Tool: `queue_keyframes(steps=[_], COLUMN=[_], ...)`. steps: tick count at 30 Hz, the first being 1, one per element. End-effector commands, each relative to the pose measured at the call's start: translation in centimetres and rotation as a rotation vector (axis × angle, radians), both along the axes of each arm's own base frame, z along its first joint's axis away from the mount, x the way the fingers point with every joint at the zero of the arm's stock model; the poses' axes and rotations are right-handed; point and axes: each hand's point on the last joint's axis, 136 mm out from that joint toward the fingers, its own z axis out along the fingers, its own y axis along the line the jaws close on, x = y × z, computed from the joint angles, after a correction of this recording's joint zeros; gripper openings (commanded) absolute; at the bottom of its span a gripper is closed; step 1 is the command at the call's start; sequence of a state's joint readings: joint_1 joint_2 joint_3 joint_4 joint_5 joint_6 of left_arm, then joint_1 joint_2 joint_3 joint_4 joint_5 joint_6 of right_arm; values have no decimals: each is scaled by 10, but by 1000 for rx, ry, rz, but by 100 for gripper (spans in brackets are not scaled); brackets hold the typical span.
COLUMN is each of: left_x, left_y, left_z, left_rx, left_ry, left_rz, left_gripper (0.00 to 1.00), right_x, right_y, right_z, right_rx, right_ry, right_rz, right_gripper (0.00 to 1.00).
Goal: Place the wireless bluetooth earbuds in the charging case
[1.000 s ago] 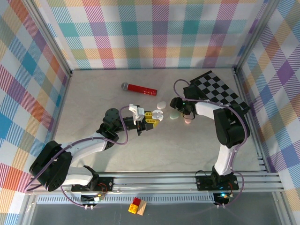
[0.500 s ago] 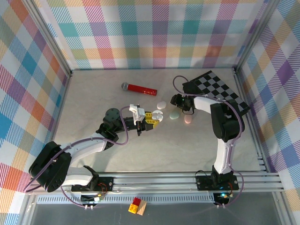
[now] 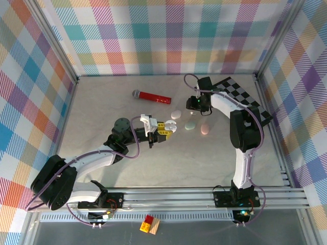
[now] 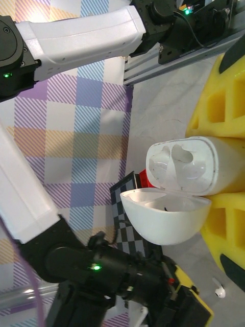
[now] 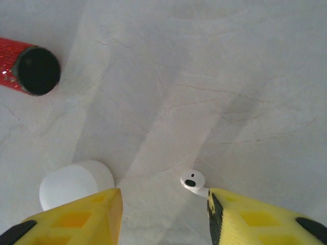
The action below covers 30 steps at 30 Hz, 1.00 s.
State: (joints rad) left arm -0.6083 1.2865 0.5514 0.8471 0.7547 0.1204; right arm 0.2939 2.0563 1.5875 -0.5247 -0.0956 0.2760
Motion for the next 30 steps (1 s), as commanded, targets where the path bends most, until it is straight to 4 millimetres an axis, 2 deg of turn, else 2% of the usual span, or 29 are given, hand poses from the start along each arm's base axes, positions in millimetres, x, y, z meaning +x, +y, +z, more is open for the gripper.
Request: queue_keyframes(steps=[1, 6, 11, 20, 30], left_x=[3, 3, 2, 2, 2], left_y=[9, 12, 14, 13, 13], left_z=[5, -2, -5, -7, -8], left_rx=[-35, -28, -17, -2, 7], left_ry=[-28, -8, -1, 2, 4], left_rz=[20, 28, 36, 32, 32], left_gripper=[11, 11, 11, 11, 11], right_x=[-26, -30, -24, -14, -6], right_y=[-8, -21, -26, -5, -7], right_z=[-15, -20, -26, -41, -53], right_rx=[-164, -384, -549, -569, -603], right_ry=[107, 162, 182, 189, 205], right_rz=[226, 390, 486, 559, 554], right_gripper=[48, 48, 48, 45, 38])
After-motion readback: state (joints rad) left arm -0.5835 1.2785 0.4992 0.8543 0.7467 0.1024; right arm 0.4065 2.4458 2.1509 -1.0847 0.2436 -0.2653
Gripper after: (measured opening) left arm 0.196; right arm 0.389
